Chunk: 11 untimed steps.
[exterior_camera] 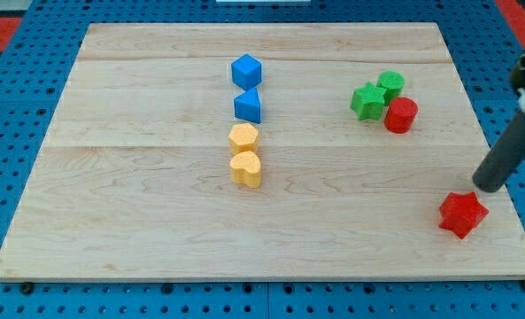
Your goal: Slide the green star and green circle down and left
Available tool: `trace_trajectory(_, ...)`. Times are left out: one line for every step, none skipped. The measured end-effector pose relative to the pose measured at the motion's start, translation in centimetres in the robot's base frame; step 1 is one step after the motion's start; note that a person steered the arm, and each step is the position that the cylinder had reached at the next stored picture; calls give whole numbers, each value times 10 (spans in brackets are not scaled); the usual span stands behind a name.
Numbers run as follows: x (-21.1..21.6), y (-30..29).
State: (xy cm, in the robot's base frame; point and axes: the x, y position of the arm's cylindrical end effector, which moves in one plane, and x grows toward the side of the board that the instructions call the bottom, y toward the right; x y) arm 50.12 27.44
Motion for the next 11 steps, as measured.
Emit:
trace_trajectory(-49,1)
trace_trajectory(-101,-1)
trace_trajectory(-155,-8)
trace_trajectory(-197,-22)
trace_trajectory(-192,-58)
trace_trajectory(-174,-97)
trace_trajectory(-155,-128)
trace_trajectory(-130,-128)
trace_trajectory(-103,-143)
trace_trajectory(-86,-169)
trace_trajectory(-92,-211)
